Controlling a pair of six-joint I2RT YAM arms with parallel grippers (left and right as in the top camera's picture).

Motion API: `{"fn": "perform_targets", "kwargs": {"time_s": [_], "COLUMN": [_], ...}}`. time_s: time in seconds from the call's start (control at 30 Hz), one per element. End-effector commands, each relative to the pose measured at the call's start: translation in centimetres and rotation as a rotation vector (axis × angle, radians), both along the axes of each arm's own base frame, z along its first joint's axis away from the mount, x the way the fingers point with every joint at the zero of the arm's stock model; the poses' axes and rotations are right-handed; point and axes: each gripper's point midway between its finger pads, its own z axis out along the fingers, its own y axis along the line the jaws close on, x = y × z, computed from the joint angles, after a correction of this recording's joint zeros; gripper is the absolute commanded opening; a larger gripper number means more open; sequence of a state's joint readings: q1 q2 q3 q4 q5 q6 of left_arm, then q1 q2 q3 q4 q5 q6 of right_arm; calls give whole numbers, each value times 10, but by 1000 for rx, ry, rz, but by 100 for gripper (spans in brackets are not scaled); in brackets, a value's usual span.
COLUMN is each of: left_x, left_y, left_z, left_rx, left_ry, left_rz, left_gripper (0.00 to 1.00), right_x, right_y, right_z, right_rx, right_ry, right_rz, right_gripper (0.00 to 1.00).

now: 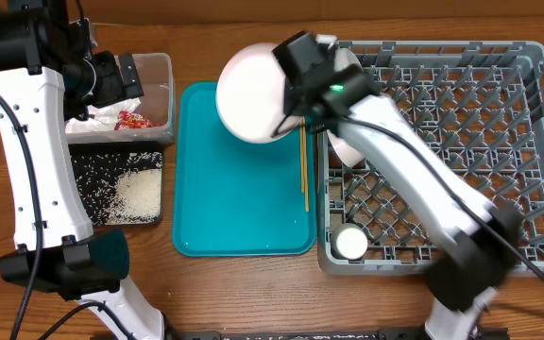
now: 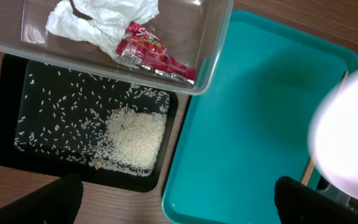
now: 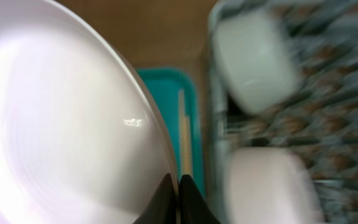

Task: Sort waste into correct bins and load items into the dishwasher
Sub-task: 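Lift the white plate and carry it over the rack with the right gripper, then stand the plate upright in the rack's back row and release it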

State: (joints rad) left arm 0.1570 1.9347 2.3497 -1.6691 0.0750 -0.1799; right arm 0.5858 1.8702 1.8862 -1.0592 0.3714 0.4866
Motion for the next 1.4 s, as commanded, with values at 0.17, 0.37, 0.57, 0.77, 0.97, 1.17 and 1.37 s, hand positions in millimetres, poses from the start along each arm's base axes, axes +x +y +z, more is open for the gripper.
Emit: {"fn": "perform_targets", "kwargs": {"time_s": [0.17, 0.37, 0.57, 0.77, 0.97, 1.17, 1.37], "left_x": [0, 0, 0, 0, 0, 0, 0], "left_y": [-1, -1, -1, -1, -1, -1, -1], "left_z": [4, 4, 4, 4, 4, 4, 4], "left_rx": [3, 3, 3, 3, 3, 3, 3], "left_ry": [-14, -14, -14, -14, -14, -14, -14], "left_rz": [-11, -11, -12, -11, -12, -12, -12], "left_gripper": [100, 100, 100, 100, 100, 100, 100], "right_x": [-33, -34, -26, -20, -17, -15, -8], "right_y": [-149, -212, -238, -235, -229, -229, -228], "right_z": [88, 73, 46, 21, 8, 9, 7], "right_rx": [-465, -628, -686, -670, -631, -628, -614], "right_ry": [-163, -130, -120, -120, -102, -116, -152], "right_rz": [-342, -511, -572, -566, -543, -551, -568], "right_gripper": [4, 4, 4, 4, 4, 4, 4]}}
